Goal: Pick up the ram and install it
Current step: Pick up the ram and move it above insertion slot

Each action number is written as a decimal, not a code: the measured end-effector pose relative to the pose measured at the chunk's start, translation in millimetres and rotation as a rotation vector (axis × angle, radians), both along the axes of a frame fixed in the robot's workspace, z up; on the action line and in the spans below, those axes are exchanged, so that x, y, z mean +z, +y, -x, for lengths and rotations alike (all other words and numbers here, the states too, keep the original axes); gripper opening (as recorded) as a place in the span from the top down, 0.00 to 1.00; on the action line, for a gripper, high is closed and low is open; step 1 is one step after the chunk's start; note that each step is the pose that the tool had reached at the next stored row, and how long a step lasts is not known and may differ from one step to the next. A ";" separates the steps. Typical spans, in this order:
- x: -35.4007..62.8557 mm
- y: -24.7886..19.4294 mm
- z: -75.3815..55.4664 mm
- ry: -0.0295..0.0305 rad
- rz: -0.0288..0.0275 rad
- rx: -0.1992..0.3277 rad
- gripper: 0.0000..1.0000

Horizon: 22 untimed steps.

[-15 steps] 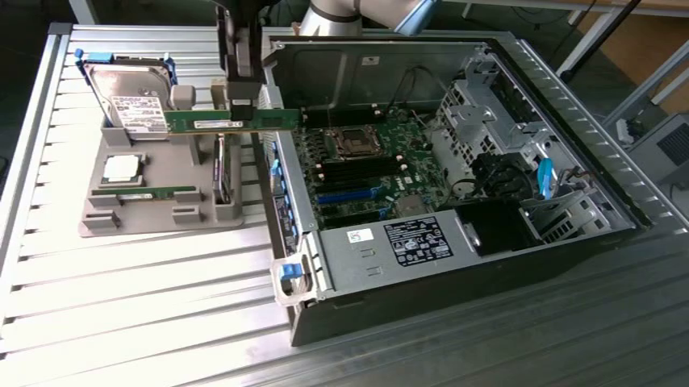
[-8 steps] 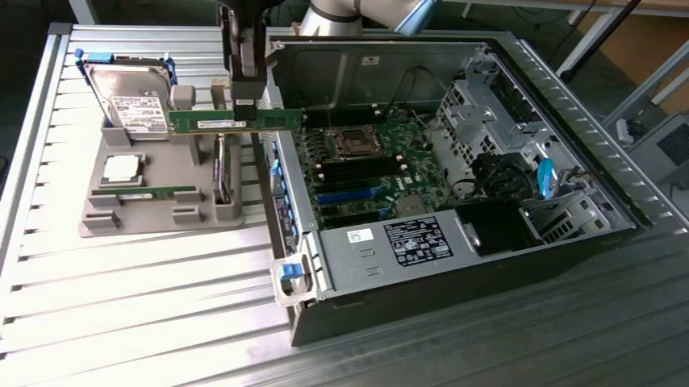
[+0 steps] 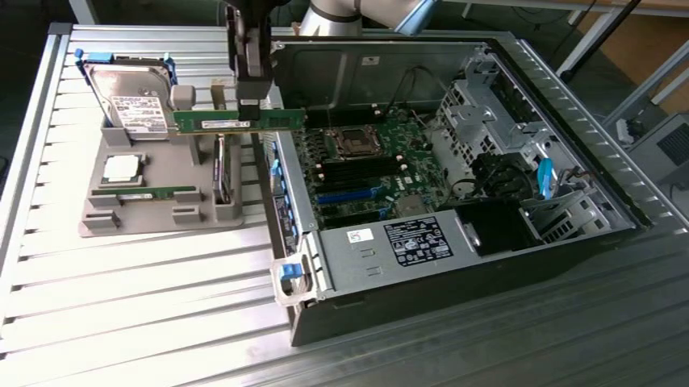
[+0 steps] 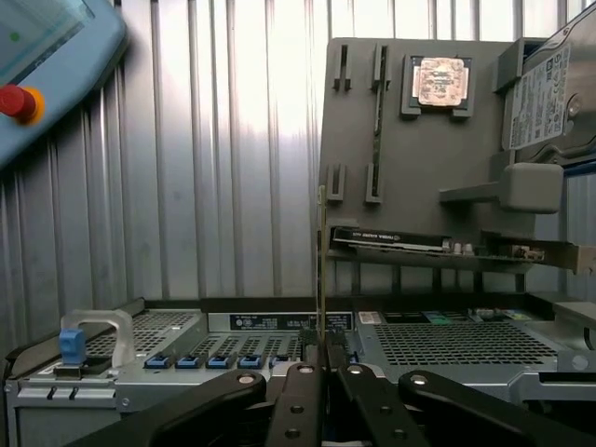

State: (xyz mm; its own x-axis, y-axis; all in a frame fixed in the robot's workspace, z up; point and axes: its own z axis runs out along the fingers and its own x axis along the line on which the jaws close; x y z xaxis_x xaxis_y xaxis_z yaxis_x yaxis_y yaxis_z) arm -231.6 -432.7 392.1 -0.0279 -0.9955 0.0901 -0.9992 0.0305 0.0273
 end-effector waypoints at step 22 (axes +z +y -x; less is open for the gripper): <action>0.0 0.0 -21.8 0.0012 0.0133 0.000 0.89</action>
